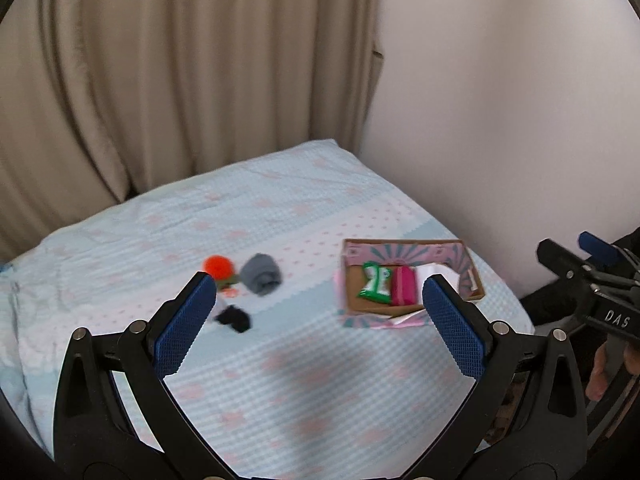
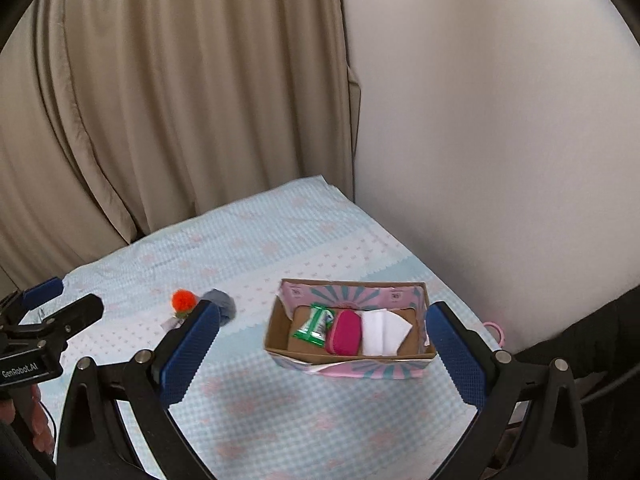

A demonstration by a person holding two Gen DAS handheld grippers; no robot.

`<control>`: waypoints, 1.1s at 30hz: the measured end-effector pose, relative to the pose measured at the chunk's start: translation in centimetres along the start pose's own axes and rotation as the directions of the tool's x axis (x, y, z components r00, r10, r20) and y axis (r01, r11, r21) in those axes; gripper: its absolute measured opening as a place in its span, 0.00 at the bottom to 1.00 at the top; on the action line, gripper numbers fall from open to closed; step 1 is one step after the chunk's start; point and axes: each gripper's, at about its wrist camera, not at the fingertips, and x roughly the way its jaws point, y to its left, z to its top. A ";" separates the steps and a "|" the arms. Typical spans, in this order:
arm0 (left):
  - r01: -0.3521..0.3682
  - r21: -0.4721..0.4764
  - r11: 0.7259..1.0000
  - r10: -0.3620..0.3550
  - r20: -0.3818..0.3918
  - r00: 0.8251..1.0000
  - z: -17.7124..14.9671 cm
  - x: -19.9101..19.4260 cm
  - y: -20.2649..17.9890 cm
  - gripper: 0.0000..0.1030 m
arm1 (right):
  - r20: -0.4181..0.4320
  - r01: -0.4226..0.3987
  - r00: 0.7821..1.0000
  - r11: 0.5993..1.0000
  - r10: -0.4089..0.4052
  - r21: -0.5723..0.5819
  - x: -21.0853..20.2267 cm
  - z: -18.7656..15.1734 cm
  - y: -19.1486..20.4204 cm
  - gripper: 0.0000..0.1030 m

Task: Organize soft objects
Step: 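Withdraw both tools from the box toward the pompom and socks, then lower left tool onto the grey cloth beside the orange pompom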

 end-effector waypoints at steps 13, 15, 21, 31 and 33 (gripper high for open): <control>-0.033 -0.073 0.997 0.033 0.002 0.999 -4.1 -4.3 12.4 1.00 | 0.052 -0.035 0.998 0.999 0.037 -0.030 -2.6 -3.8 9.6 1.00; -0.034 -0.072 0.997 0.033 -0.006 0.999 -4.5 -4.2 14.4 1.00 | 0.047 -0.049 0.998 0.999 0.050 -0.023 -1.9 -4.1 11.2 1.00; -0.034 -0.081 0.996 0.031 -0.036 0.999 -5.1 -1.8 19.3 1.00 | 0.029 -0.095 0.995 0.995 0.096 -0.023 0.1 -5.3 15.7 1.00; -0.014 -0.128 0.992 -0.003 -0.132 0.991 -6.2 8.4 25.0 1.00 | -0.062 -0.169 0.984 0.984 0.166 -0.055 8.8 -7.9 21.1 1.00; -0.008 -0.134 0.991 -0.014 -0.158 0.987 -6.3 10.8 25.4 1.00 | -0.084 -0.183 0.981 0.981 0.177 -0.066 11.3 -8.6 21.9 1.00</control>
